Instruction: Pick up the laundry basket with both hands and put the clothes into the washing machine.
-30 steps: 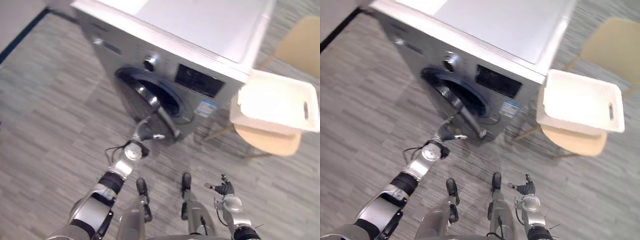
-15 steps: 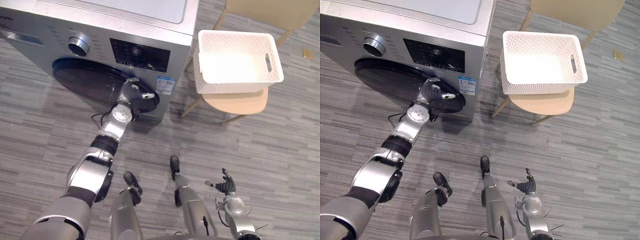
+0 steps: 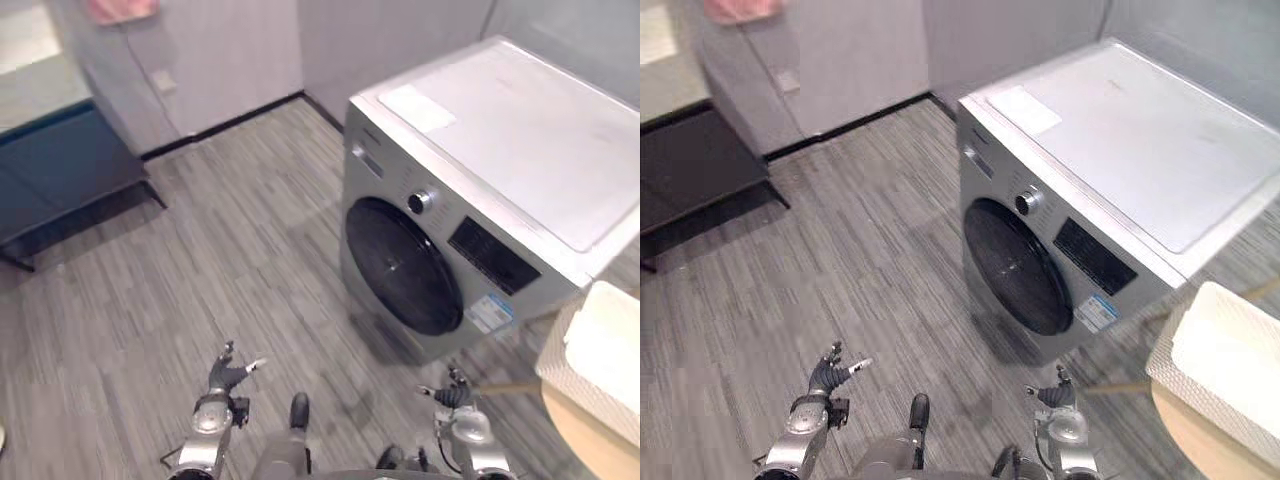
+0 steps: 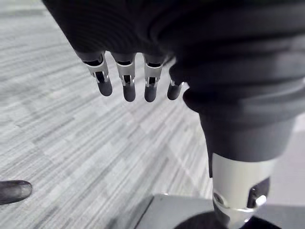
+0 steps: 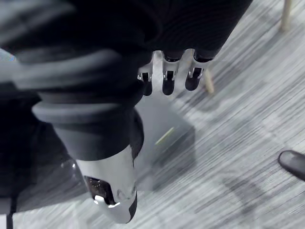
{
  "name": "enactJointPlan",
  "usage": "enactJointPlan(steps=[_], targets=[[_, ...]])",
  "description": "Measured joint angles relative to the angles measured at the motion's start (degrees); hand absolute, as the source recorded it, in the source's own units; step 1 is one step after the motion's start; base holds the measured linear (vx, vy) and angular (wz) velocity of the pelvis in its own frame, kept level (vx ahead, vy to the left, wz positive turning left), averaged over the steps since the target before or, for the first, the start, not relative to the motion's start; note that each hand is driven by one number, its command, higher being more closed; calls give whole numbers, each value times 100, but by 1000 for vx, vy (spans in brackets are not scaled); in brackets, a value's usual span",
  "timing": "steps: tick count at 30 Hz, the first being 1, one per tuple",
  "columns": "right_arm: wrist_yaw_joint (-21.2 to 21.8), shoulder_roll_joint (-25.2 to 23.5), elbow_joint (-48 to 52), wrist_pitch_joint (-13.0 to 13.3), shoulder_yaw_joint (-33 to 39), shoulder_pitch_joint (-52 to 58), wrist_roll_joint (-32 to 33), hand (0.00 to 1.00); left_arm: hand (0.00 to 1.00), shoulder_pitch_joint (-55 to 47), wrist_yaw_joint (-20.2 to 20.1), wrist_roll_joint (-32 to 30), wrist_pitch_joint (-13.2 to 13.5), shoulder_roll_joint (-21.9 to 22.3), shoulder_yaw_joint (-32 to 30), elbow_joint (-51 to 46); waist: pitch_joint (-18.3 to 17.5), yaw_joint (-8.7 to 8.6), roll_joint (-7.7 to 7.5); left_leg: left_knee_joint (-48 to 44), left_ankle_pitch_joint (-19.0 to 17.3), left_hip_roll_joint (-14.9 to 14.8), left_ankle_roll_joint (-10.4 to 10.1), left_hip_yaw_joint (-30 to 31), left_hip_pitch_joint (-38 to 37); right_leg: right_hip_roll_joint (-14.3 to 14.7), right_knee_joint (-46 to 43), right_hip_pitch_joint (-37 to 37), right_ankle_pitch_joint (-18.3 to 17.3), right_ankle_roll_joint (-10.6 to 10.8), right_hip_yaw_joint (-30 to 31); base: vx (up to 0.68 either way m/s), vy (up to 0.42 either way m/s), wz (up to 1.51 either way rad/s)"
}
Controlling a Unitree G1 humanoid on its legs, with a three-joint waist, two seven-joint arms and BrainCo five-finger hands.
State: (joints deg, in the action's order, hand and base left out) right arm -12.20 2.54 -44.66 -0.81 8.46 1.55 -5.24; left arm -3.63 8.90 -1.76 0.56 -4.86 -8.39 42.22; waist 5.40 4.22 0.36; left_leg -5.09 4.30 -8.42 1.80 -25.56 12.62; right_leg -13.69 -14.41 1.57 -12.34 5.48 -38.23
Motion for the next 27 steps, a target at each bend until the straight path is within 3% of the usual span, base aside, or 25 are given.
enactJointPlan(steps=[1, 5, 7, 8, 9, 10, 11, 12, 14, 17, 18, 20, 21, 22, 24, 25, 27], targets=[[-4, -15, -15, -67, 8, -112, -5, 0, 0, -50, 12, -6, -27, 11, -214, 295, -7, 1, -8, -92, 13, -72, 1, -339, 9, -17, 18, 34, 2, 36, 82, 59, 71, 5], [1, -192, -196, -187, 24, -229, -159, 0, 0, -200, 18, -25, -85, -19, -528, 804, -65, 9, -204, -449, -373, -16, -31, -416, 142, -101, 158, 32, 99, 91, 266, 153, 78, -10], [6, -271, -343, -210, 79, -210, -213, 0, 0, -224, 7, -58, -140, -4, -513, 879, -67, 11, -327, -887, -836, 57, -54, -423, 148, -369, -70, -111, 0, 235, 244, 173, 104, 8], [16, -284, -417, -214, 78, -188, -214, 0, 0, -269, 5, -58, -143, 4, -490, 911, -60, -11, -401, -1032, -1056, 126, -77, -396, 54, -603, -591, -118, -56, 223, 305, 183, 106, 22], [23, -245, -413, -214, 76, -108, -214, 0, 0, -270, 3, -63, -146, 8, -422, 912, -58, -46, -356, -1136, -1221, 162, -60, -323, -48, -840, -1538, 159, 97, -165, 665, 201, 131, 29], [36, -221, -419, -214, 66, -50, -213, 0, 0, -256, 3, -72, -145, 3, -363, 908, -48, -49, -340, -1158, -1279, 181, -40, -264, -119, -877, -2040, 375, 295, -462, 962, 235, 195, 42], [85, -218, -468, -201, 60, 22, -213, 0, 0, -224, 5, -80, -134, -45, -286, 889, -17, -62, -256, -1134, -1344, 199, 8, -37, -328, -891, -3066, 907, 799, -723, 1709, 323, 129, 65], [128, -256, -667, -201, 59, 7, -212, 0, 0, -170, 12, -80, -133, -91, -230, 891, 7, -223, -260, -1070, -1411, 189, 21, 288, -399, -609, -3544, 1274, 378, -306, 2234, 332, 73, 79], [132, -266, -769, -198, 50, -2, -213, 0, 0, -82, 12, -74, -133, -173, -233, 905, 36, -354, -341, -847, -1416, 283, 18, 688, -559, -90, -3336, 1735, -76, -274, 2509, 308, -9, 87], [156, -131, -753, -179, 80, -17, -165, 0, 0, 184, 19, -56, -125, -80, -236, 939, 223, -467, -283, -691, -1496, 437, -29, 1257, -891, 613, -1631, 2217, 0, -98, 2946, 398, -76, 113], [207, -60, -776, -184, 64, -26, -181, 0, 0, 254, 13, -55, -120, -70, -204, 1045, 238, -601, -350, -687, -1520, 594, -136, 1578, -992, 703, -689, 2150, 357, -32, 3390, 363, -120, 175], [237, -19, -820, -211, 55, 92, -211, 0, 0, 243, 14, -59, -77, -6, -212, 1043, 219, -658, -469, -900, -1761, 743, -313, 2099, -1154, 613, -666, 2022, 1168, -250, 3763, 454, -246, 175], [241, 33, -766, -206, 58, 141, -211, 0, 0, 214, 21, -60, -31, 136, -259, 1006, 165, -599, -313, -1226, -1881, 565, -461, 2243, -1165, 648, -967, 1959, 887, -454, 3430, 515, -277, 123], [239, 49, -741, -204, 59, 88, -212, 0, 0, 186, 18, -59, -10, 171, -303, 1003, 197, -582, -250, -1654, -1893, 458, -486, 2192, -964, 660, -1047, 1907, 786, -521, 3296, 402, -211, 91], [238, 44, -568, -197, 49, -97, -212, 0, 0, 183, 30, -59, -33, 349, -586, 987, 330, -499, -13, -3436, -1678, -139, -709, 1780, -283, 862, -1045, 1518, 585, -816, 2930, 434, -247, 48], [237, -20, -559, -197, -74, -173, -211, 0, 0, 63, 52, -56, -41, 414, -626, 929, 353, -415, 6, -4128, -1596, -526, -694, 1447, -123, 968, -948, 1150, 476, -982, 2849, 483, -261, 15], [235, -73, -545, -197, -109, -181, -210, 0, 0, 15, 53, -54, -53, 455, -620, 865, 364, -364, -36, -4199, -1654, -649, -640, 1243, -133, 951, -846, 895, 460, -1006, 2760, 300, -148, 19]])
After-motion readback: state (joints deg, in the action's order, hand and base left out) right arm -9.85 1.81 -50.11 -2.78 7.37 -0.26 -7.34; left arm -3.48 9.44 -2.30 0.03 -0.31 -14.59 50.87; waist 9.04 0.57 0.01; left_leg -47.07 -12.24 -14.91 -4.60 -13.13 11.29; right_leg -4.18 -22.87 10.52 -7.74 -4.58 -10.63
